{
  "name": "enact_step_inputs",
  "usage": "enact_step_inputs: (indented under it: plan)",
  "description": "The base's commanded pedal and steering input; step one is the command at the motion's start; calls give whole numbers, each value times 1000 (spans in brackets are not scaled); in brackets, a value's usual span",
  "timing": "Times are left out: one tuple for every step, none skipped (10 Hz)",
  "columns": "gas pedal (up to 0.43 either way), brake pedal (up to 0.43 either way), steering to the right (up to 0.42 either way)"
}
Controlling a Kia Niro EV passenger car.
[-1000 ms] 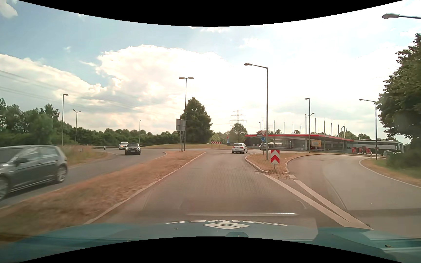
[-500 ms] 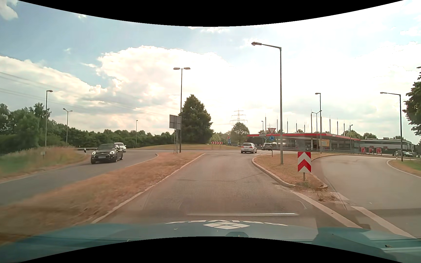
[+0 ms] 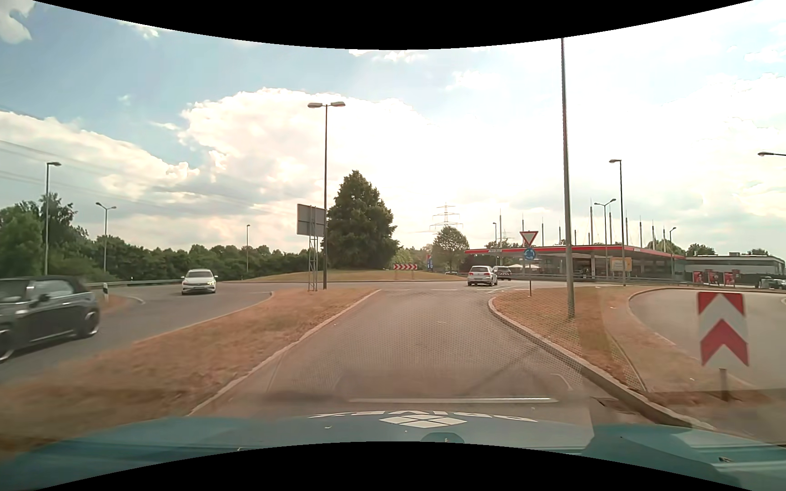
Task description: Follow the waypoints while adhering to traffic rules and regulations
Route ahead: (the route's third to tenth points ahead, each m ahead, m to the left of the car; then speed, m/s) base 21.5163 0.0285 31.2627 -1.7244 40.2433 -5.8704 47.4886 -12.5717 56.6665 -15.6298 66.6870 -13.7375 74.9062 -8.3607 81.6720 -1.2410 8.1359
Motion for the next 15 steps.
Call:
enact_step_inputs:
  plan:
    - [150, 0, -3]
    - [150, 0, -3]
    - [150, 0, -2]
    - [150, 0, 2]
    - [150, 0, 8]
    - [150, 0, 10]
    - [150, 0, 14]
    - [150, 0, 18]
    - [150, 0, 26]
    - [150, 0, 32]
    - [150, 0, 37]
    - [150, 0, 41]
    - [150, 0, 45]
    - [150, 0, 50]
    - [150, 0, 57]
